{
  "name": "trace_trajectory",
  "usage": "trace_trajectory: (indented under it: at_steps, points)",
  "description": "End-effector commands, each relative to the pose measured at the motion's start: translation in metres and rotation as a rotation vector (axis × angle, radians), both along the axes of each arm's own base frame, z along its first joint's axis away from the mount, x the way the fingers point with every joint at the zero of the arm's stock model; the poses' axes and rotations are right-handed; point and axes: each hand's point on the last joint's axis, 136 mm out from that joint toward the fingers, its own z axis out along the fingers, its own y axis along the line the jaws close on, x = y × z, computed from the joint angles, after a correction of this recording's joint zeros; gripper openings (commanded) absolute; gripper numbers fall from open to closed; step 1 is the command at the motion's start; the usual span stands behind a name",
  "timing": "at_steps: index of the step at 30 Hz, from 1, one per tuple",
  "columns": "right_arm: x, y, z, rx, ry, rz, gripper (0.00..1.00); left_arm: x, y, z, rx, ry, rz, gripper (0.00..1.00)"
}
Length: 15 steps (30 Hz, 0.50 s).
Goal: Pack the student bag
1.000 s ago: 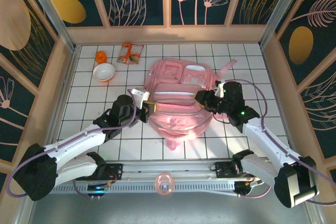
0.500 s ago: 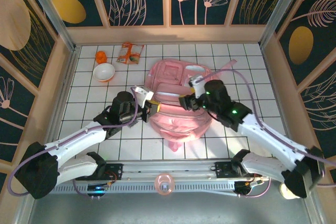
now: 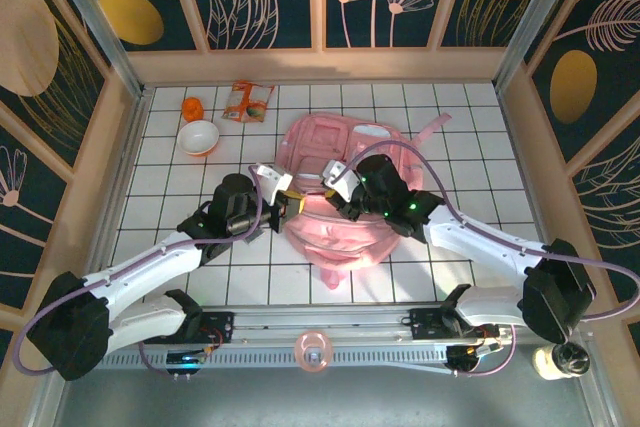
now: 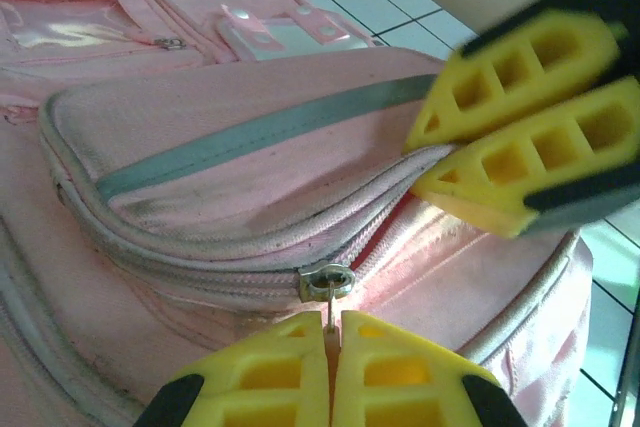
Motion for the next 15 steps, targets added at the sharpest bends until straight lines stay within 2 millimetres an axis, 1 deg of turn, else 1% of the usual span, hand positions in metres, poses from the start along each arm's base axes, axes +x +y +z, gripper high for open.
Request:
trace_trajectory:
  at_steps: [1,4,7,9,10,11,12,13,15]
  points:
    - [0.015,-0.008,0.035,0.020,-0.129,-0.019,0.00,0.012,0.007,0.019,-0.005,-0.061,0.049,0.00]
    - [0.004,-0.020,0.048,0.050,-0.123,0.040,0.00,0.025,0.027,0.010,0.014,-0.051,0.147,0.00]
    - [-0.002,-0.033,0.062,0.108,-0.106,0.079,0.00,0.033,0.042,0.003,0.037,-0.055,0.210,0.00]
    - [-0.003,-0.038,0.066,0.125,-0.095,0.078,0.00,0.034,0.042,0.000,0.045,-0.062,0.203,0.00]
    - [-0.001,-0.040,0.066,0.125,-0.093,0.060,0.00,0.032,0.038,0.003,0.033,-0.070,0.173,0.00]
    - [0.001,-0.041,0.066,0.126,-0.091,0.045,0.05,0.028,0.032,0.005,0.019,-0.077,0.131,0.00]
    - [0.002,-0.040,0.066,0.129,-0.089,0.028,0.22,0.023,0.025,0.010,-0.006,-0.090,0.085,0.00]
    - [0.004,-0.039,0.065,0.123,-0.089,0.014,0.35,0.020,0.020,0.016,-0.030,-0.101,0.050,0.00]
    - [0.005,-0.033,0.063,0.094,-0.107,-0.003,0.47,0.016,0.014,0.024,-0.051,-0.125,0.004,0.00]
